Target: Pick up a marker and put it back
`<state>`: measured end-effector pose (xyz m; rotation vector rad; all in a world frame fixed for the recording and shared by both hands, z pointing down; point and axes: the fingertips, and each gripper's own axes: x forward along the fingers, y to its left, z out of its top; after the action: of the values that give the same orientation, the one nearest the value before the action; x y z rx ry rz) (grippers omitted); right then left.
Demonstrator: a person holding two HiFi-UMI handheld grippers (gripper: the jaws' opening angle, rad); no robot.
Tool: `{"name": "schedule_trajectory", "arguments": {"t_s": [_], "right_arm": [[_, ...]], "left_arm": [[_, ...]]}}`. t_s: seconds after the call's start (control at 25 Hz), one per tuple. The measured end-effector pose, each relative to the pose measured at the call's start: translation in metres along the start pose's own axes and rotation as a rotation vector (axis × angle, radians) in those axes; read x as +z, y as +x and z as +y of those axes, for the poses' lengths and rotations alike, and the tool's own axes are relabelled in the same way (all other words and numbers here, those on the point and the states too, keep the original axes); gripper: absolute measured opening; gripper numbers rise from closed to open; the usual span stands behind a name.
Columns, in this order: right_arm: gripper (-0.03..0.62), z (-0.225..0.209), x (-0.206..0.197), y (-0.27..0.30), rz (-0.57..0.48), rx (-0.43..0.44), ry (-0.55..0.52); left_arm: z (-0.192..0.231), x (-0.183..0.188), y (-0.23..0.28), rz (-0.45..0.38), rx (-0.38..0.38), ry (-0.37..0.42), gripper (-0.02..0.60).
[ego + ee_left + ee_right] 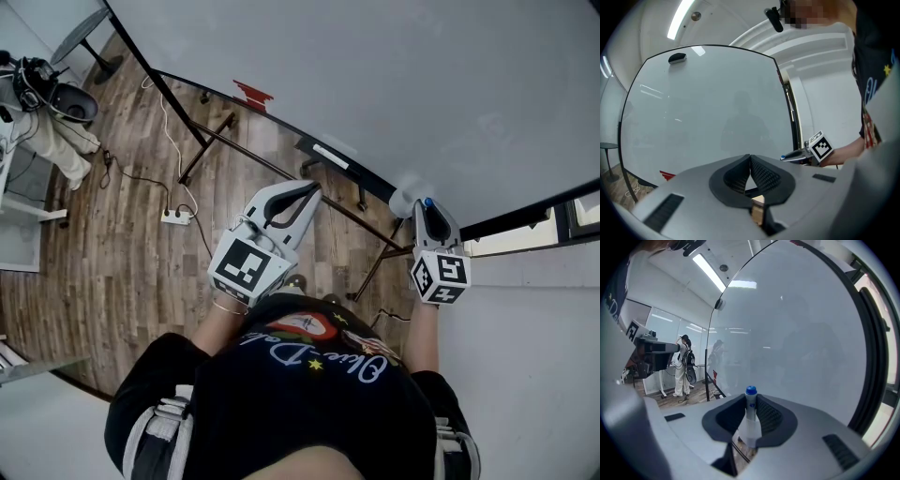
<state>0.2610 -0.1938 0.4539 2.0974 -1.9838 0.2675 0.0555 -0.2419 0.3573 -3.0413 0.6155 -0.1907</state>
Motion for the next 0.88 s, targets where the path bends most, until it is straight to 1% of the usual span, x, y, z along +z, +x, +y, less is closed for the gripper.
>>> {"name": "schedule_trajectory", "arguments": {"t_s": [0.52, 0.72, 0.88], "right_arm": [[0.083, 0.004, 0.002, -0.013, -0.008, -0.005, 0.020], [0.083, 0.003, 0.017, -0.031, -0.064, -0.018, 0.060], [0.083, -0.001, 0.037, -0.048, -0.122, -0.043, 0.057]], "left_arm": [[-0.004, 0.001, 0.003, 0.001, -0.031, 0.007, 0.003], [-0.010, 0.001, 0.008, 0.000, -0.058, 0.009, 0.003], [-0.016, 0.002, 0.013, -0.006, -0.084, 0.010, 0.003]]}}
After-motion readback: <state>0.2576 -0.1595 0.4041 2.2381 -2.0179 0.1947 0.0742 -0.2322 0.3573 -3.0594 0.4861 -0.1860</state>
